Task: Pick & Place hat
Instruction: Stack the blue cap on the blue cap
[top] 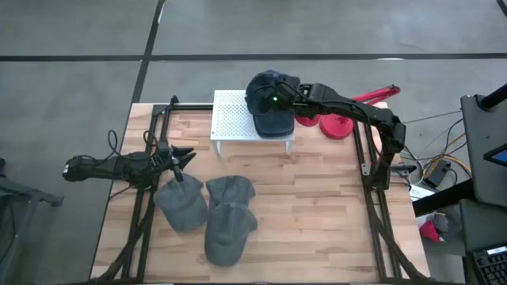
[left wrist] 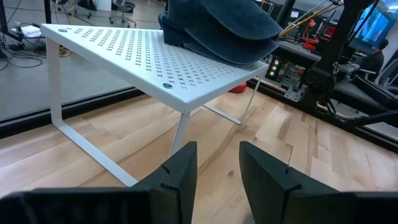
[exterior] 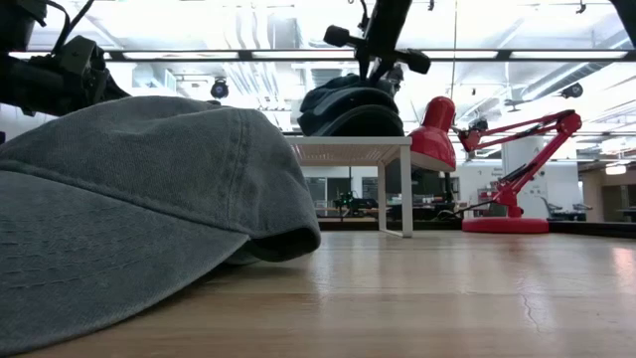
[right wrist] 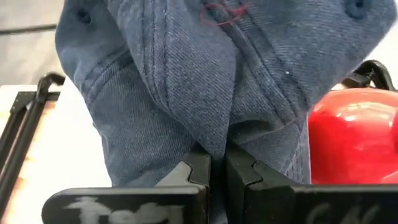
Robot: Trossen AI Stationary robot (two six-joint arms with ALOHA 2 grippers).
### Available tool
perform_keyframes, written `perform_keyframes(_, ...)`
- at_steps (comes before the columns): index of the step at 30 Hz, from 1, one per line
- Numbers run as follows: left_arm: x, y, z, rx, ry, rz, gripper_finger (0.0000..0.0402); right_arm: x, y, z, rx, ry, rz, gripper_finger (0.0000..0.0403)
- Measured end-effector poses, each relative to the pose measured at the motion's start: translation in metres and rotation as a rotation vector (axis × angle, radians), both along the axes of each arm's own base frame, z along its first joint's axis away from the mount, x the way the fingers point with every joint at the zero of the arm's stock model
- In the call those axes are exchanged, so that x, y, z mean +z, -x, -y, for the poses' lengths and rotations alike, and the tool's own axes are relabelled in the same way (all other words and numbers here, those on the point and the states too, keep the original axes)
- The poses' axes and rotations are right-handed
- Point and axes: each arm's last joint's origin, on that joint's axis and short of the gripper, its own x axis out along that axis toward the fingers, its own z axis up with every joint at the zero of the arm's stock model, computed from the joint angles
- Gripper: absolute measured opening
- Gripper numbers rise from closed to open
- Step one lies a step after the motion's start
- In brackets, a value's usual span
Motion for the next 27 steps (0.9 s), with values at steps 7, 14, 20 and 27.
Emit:
perform_keyframes(7, 0.0, 0.0, 0.0, 0.001, 0.005, 0.003, 0.0122, -0.0035, -0.0019, 0.0004, 0.032, 0.001, -0.033, 0.0013)
perform_keyframes(14, 0.0, 0.0, 0.0, 0.001, 0.005, 0.003, 0.0122, -0.0047, 0.0012, 0.0011, 0.034, -0.007, -0.066, 0.0038)
perform_keyframes(20, 0.0, 0.0, 0.0, 0.001, 0.004, 0.003, 0.0122, -0.0046, 0.0026, 0.0036, 0.027, -0.007, -0.068, 0.0098)
perform_keyframes(27, 0.0, 0.0, 0.0, 0.001, 0.004, 0.003, 0.0122, -0.0013, 0.0041, 0.0035, 0.031, -0.001, -0.06, 0.0152)
